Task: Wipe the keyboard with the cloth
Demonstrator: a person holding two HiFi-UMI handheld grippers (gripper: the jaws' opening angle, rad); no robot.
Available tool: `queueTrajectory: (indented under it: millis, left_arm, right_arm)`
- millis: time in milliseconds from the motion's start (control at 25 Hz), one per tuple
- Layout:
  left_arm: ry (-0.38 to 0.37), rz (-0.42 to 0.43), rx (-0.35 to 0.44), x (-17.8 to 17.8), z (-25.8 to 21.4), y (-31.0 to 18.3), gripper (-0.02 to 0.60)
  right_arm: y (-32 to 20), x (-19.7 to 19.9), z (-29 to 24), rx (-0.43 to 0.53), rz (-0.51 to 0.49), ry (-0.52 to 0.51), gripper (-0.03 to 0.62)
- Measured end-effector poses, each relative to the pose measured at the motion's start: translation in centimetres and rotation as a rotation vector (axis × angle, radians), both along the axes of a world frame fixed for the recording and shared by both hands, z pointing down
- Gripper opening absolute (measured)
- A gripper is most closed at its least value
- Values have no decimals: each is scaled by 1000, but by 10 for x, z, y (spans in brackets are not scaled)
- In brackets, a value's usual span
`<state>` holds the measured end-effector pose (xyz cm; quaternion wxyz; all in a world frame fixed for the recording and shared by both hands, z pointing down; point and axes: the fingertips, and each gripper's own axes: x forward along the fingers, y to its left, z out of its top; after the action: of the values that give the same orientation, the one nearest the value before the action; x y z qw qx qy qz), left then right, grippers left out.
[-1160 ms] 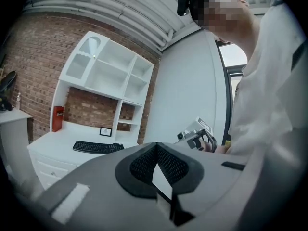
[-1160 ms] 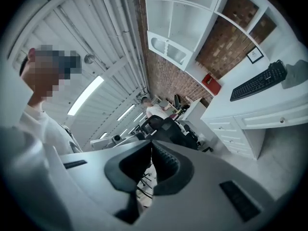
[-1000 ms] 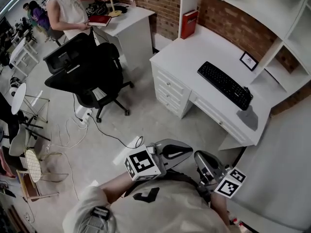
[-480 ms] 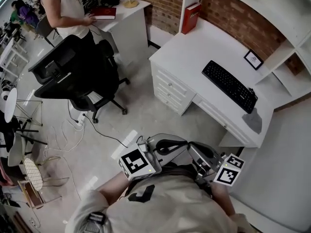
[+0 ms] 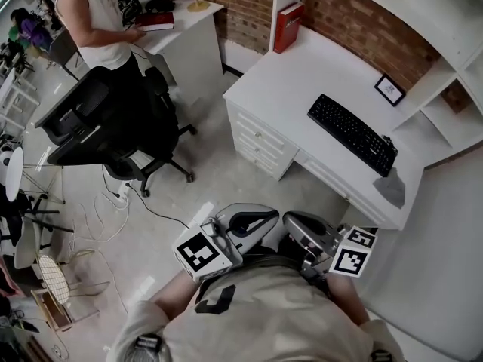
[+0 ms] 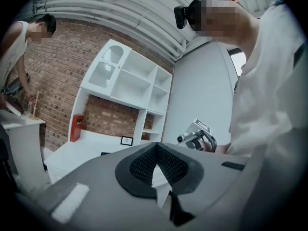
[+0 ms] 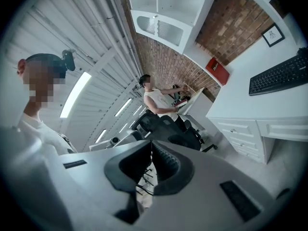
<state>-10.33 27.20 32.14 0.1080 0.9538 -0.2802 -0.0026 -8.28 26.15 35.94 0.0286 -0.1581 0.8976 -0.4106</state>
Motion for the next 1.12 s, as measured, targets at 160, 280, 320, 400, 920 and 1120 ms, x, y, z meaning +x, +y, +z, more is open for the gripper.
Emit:
queueTrajectory:
  millis: [160,280,320,400,920,1120]
  left_arm:
    - [-16,-20,22,17,-4,-17,3]
    - [-15,-38,-10,37,-1,-34,3]
    - [-18,-41,-17,45,-1,-40,3]
    - [-27,-44,-20,61,-3,-51,3]
    - [2,-193,-115,134,13,-137,4]
    - [4,-206,-133,164,15,-164,5]
  right_arm:
    - [-20,11,3,-27,-22,-30,5]
    - [-38,28,1,-31,-39,-44,5]
    - [-44,33,0,-30,-46,-47,5]
    - [-57,45,-2,-34,-61,-58,5]
    - [-136,157,4,-81,-34,-115,5]
    - [-163,211,11,-68,43,-96,5]
